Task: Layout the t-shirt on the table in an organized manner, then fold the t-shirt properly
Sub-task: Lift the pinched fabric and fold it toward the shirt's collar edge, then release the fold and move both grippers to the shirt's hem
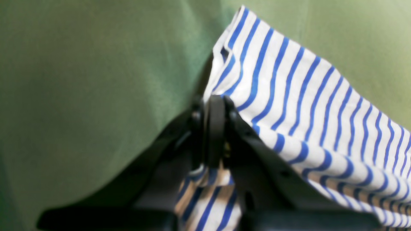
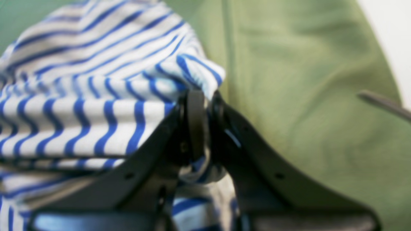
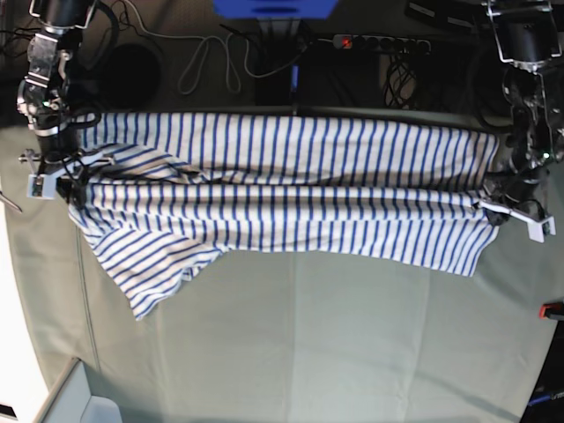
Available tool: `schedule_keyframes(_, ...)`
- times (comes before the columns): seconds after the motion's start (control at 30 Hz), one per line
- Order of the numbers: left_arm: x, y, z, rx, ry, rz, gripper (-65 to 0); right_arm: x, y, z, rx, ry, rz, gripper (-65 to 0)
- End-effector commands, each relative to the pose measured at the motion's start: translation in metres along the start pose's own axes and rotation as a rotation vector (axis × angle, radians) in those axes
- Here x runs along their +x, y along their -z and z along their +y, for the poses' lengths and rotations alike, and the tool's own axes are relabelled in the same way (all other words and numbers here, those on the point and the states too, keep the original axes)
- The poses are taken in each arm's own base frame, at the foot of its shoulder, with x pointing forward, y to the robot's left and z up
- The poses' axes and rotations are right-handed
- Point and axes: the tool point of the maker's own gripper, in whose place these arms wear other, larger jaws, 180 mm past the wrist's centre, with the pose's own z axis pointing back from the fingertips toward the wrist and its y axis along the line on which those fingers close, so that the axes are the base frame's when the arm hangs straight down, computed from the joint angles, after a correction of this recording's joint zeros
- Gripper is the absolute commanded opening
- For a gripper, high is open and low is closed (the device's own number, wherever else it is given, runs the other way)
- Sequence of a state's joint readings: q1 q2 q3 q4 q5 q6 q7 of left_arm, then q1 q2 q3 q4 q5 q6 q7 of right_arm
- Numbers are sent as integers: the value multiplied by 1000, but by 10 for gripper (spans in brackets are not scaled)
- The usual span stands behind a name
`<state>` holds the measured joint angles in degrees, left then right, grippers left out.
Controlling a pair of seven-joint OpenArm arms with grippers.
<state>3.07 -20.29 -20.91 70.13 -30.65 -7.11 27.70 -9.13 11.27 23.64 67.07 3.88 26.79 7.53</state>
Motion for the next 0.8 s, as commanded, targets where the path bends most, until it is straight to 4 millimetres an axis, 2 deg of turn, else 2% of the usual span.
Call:
schedule_keyframes(0.0, 19, -2, 4, 9, 14, -46, -645, 20, 3, -3, 8, -13, -61, -650)
schedule_keyframes(0.1, 18, -2, 2, 5, 17, -43, -644, 14, 1, -1, 16, -19, -45, -635)
schedule_keyframes(0.17, 16, -2, 2, 5, 18, -30, -624, 13, -1, -1, 16, -22, -43, -571)
schedule_keyframes(0.33, 0, -3, 0, 3, 5, 46, -411, 19, -1, -3, 10, -20, -60, -402)
schedule_keyframes(0.4, 2, -4, -9, -16, 3, 36, -318, 28, -6, -13, -18, -23, -86, -368)
schedule_keyframes(0.47, -1, -10, -11, -21, 15, 32, -250, 42, -11, -21, -54, -16, -127, -357)
schedule_keyframes(0.53, 7, -17, -18, -37, 34, 0, -207, 55, -14, -26, -84, -4, -171, -356)
schedule_keyframes(0.67, 30, -25, -32, -65, 58, -63, -186, 67, -15, -30, -102, -5, -203, -356)
schedule_keyframes(0.77, 51, -32, -22, -43, 35, -120, -184, 72, -12, -31, -103, -3, -210, -356)
